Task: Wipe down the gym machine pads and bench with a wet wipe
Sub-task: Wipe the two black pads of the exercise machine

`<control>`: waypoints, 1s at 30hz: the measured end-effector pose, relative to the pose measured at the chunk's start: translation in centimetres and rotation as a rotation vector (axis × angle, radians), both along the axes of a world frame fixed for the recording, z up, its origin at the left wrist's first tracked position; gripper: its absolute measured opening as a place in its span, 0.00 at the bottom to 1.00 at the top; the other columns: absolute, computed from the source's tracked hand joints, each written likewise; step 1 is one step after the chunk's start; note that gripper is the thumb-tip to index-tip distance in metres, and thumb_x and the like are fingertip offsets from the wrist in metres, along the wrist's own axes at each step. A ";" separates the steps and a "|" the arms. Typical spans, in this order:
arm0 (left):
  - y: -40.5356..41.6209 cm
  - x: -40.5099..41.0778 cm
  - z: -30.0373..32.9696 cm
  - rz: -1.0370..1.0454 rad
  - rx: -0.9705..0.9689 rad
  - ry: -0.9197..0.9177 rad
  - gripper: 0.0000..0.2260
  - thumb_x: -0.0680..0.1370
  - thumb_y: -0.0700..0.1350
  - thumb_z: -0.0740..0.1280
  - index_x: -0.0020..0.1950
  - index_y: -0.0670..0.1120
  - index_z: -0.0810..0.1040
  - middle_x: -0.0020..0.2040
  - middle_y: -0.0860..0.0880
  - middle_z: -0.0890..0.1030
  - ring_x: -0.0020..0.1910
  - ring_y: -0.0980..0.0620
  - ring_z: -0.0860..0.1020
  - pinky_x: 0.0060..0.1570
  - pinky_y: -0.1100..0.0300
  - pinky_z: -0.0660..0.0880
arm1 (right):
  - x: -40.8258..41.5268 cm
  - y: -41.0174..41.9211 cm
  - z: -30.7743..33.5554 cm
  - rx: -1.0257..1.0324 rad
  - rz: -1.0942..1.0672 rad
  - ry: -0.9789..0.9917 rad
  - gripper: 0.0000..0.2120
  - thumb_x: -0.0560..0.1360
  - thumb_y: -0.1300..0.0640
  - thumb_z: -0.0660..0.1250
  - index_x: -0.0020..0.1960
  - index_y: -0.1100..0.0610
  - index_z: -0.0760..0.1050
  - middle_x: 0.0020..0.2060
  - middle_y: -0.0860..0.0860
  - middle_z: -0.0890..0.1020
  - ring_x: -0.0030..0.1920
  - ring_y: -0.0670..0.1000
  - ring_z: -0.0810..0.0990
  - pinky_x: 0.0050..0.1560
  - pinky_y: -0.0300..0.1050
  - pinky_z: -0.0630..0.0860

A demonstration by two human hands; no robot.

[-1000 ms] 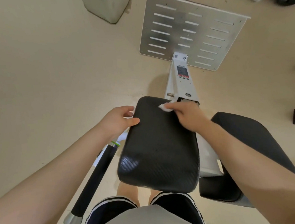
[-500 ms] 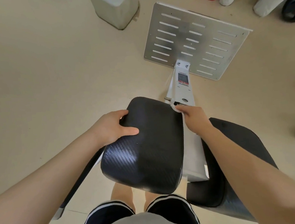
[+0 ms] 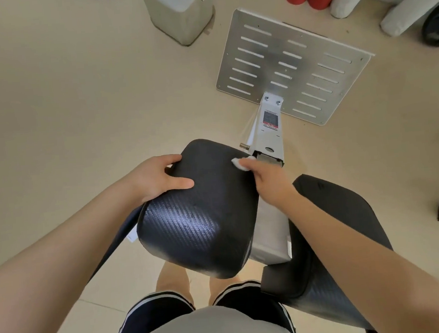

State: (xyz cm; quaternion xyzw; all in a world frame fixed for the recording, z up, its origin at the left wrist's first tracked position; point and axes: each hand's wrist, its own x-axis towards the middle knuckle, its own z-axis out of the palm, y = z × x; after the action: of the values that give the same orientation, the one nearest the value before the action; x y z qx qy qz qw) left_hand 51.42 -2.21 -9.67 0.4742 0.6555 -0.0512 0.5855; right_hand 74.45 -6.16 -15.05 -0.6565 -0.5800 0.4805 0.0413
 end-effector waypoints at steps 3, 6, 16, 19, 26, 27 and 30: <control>0.0 -0.1 -0.4 0.087 -0.030 -0.042 0.32 0.70 0.42 0.74 0.72 0.49 0.66 0.66 0.48 0.73 0.54 0.55 0.72 0.53 0.62 0.65 | -0.5 2.6 -1.4 -0.085 -0.074 -0.159 0.23 0.79 0.67 0.51 0.69 0.51 0.68 0.65 0.56 0.72 0.63 0.58 0.71 0.60 0.44 0.68; 0.0 -0.3 -0.6 0.152 -0.037 -0.076 0.31 0.70 0.41 0.73 0.71 0.50 0.67 0.64 0.51 0.72 0.55 0.57 0.71 0.53 0.62 0.65 | -2.1 4.8 -2.0 -0.104 -0.100 -0.194 0.24 0.76 0.70 0.51 0.68 0.53 0.69 0.65 0.57 0.72 0.64 0.58 0.70 0.61 0.46 0.68; -0.1 -0.4 -0.4 0.097 -0.034 -0.064 0.31 0.70 0.44 0.73 0.71 0.50 0.67 0.64 0.50 0.74 0.59 0.52 0.75 0.56 0.60 0.69 | -4.3 4.4 0.7 0.036 0.258 0.191 0.18 0.81 0.60 0.51 0.66 0.48 0.71 0.61 0.49 0.75 0.60 0.48 0.72 0.55 0.27 0.61; 0.0 -0.4 -0.3 0.070 -0.042 -0.051 0.31 0.70 0.44 0.73 0.71 0.50 0.67 0.63 0.49 0.75 0.57 0.53 0.75 0.55 0.61 0.68 | -1.2 3.4 -0.8 -0.003 0.048 0.056 0.19 0.81 0.62 0.51 0.65 0.46 0.72 0.65 0.49 0.73 0.62 0.49 0.71 0.57 0.32 0.63; 0.4 0.0 0.0 0.055 -0.051 -0.064 0.30 0.71 0.41 0.72 0.71 0.48 0.66 0.60 0.50 0.75 0.53 0.54 0.74 0.52 0.62 0.68 | 0.1 -0.7 0.1 0.104 0.050 0.053 0.19 0.79 0.66 0.55 0.65 0.53 0.72 0.61 0.53 0.76 0.62 0.53 0.73 0.58 0.29 0.60; 0.4 0.1 0.2 0.047 -0.047 -0.064 0.29 0.71 0.41 0.72 0.70 0.48 0.67 0.59 0.50 0.75 0.52 0.54 0.74 0.52 0.62 0.68 | -0.3 -1.7 1.1 0.162 0.082 0.118 0.18 0.78 0.67 0.57 0.64 0.54 0.74 0.60 0.51 0.77 0.61 0.51 0.73 0.58 0.26 0.60; 0.4 0.1 0.6 0.036 -0.057 -0.071 0.29 0.71 0.41 0.72 0.70 0.47 0.67 0.57 0.50 0.75 0.52 0.52 0.75 0.53 0.60 0.69 | -1.4 -4.6 3.5 0.320 0.164 0.250 0.18 0.73 0.69 0.60 0.58 0.58 0.78 0.56 0.49 0.79 0.58 0.43 0.72 0.63 0.23 0.59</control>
State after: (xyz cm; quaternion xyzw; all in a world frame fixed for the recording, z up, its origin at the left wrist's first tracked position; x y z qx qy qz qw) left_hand 51.54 -1.79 -9.12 0.4469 0.6410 -0.0423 0.6226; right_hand 73.01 -10.77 -11.59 -0.5272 -0.6908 0.4619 0.1774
